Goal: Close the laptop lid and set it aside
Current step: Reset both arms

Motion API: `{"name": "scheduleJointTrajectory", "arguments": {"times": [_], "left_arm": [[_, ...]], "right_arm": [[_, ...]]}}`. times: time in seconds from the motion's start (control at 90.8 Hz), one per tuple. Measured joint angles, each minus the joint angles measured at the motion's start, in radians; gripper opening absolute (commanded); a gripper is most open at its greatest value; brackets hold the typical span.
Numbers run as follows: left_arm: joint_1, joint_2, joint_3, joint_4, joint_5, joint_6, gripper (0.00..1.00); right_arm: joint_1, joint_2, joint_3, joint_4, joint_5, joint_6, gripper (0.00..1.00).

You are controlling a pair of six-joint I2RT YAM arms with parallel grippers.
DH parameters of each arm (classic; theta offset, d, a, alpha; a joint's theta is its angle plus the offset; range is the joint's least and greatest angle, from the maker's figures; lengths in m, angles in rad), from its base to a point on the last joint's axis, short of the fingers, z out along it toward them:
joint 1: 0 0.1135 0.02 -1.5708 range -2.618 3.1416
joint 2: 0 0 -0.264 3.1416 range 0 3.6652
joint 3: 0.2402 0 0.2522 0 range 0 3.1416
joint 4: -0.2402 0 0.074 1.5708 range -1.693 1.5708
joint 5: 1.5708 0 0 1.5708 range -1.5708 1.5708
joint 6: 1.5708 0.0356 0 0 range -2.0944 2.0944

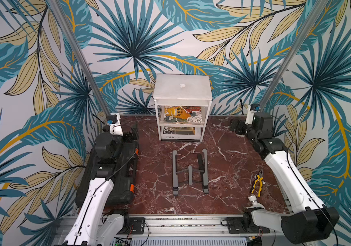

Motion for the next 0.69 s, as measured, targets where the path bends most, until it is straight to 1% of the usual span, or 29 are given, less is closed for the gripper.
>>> {"name": "scheduleJointTrajectory", "arguments": {"times": [0.099,0.231,0.341,0.408,0.485,0.54,0.617,0.694], "left_arm": [[0.0,-0.04,-0.138,0.036,-0.048,0.02,1.0],[0.0,-0.084,-0.227,0.04,-0.069,0.069,1.0],[0.0,-0.165,-0.306,0.064,-0.08,0.098,1.0],[0.0,-0.218,-0.377,0.102,-0.096,0.104,1.0],[0.0,-0.265,-0.466,0.151,-0.124,0.111,1.0],[0.0,-0.282,-0.52,0.186,-0.138,0.126,1.0],[0.0,-0.283,-0.578,0.25,-0.156,0.145,1.0],[0.0,-0.261,-0.618,0.316,-0.167,0.157,1.0]], "right_arm": [[0.0,-0.089,-0.196,0.102,0.05,-0.05,1.0],[0.001,-0.219,-0.411,0.23,0.098,-0.104,1.0],[0.001,-0.353,-0.628,0.397,0.177,-0.144,1.0],[0.001,-0.399,-0.768,0.529,0.243,-0.152,0.99],[-0.004,-0.397,-0.895,0.659,0.316,-0.154,0.99],[-0.011,-0.375,-0.941,0.715,0.359,-0.154,0.99],[-0.024,-0.338,-0.954,0.78,0.397,-0.158,1.0],[-0.032,-0.29,-0.957,0.892,0.416,-0.168,1.0]]}}
